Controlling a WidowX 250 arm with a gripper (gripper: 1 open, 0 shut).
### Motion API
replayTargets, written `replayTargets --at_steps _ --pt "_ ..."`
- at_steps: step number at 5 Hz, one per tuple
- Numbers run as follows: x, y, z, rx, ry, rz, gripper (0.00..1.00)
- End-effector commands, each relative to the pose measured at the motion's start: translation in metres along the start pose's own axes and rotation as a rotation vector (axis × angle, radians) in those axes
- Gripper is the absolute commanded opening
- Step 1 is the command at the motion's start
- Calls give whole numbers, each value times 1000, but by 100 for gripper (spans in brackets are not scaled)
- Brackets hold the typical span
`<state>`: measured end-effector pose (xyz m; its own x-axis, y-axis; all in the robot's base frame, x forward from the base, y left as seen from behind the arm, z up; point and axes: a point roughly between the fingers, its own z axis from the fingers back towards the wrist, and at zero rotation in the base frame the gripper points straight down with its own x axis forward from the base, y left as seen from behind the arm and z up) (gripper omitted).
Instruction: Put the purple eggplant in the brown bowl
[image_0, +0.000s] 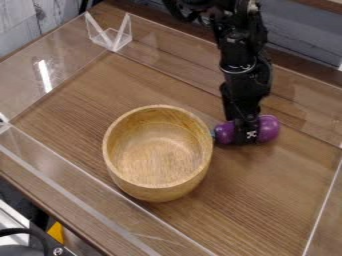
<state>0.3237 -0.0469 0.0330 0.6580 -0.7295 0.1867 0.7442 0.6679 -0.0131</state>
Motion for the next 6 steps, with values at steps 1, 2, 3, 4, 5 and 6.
replayTargets --at_steps 1,2,3,4,5,6 --pt "10 9 19 41 -55 0 100" --pt "11 10 17 33 -55 1 100" --pt "12 11 15 23 -53 2 100" --pt "12 12 13 13 -47 1 0" --pt "11 12 14 1 -46 3 0" --pt "10 12 16 -12 -45 5 0"
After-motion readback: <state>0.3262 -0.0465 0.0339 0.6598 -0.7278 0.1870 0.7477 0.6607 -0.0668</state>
